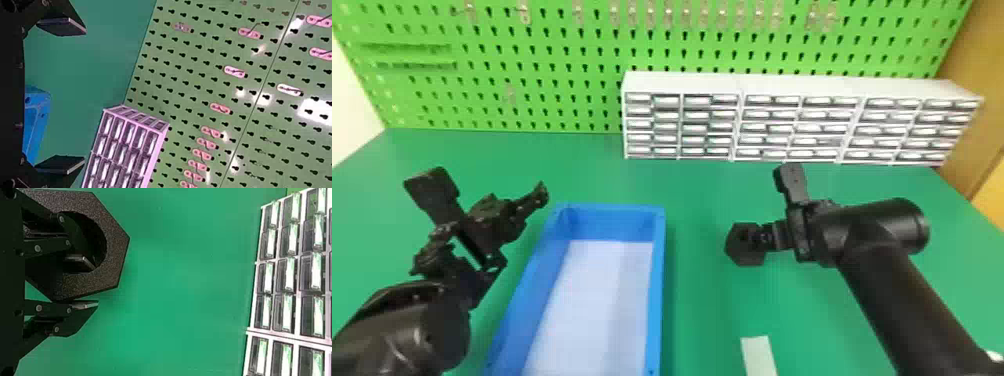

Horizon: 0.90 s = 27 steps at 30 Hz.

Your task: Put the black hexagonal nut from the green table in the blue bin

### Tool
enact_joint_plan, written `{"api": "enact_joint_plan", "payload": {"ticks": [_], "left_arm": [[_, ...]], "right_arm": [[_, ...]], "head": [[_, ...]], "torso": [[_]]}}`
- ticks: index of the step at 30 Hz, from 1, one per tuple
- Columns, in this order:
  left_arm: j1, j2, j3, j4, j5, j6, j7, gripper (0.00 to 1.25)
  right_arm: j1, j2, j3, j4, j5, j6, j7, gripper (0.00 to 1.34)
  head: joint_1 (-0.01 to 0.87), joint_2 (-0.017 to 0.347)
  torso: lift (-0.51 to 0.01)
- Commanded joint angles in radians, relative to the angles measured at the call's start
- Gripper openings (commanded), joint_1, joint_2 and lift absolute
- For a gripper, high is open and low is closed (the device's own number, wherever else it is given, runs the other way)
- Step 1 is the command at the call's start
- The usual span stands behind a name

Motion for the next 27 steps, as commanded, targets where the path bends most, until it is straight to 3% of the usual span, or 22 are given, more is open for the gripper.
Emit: {"api": "enact_joint_plan", "payload": {"ticks": [1,8,27], "left_arm": [[0.001,0.0,0.0,0.0,0.0,0.0,0.0,1.12],[0.002,0.0,0.003,0.0,0.0,0.0,0.0,1.12],[0.004,0.0,0.003,0.0,0.0,0.0,-0.002,1.12]], "right_arm": [[0.003,0.0,0.004,-0.002,0.004,-0.004,0.0,0.29],[0.008,-0.002,0.004,-0.016,0.021,-0.008,0.0,0.29],[0.017,-0.018,0.007,-0.159,0.084,-0.005,0.0,0.29]], "head": [[0.666,0.032],[0.666,0.032],[0.666,0.032]], "torso": [[-0.1],[-0.1],[-0.1]]}}
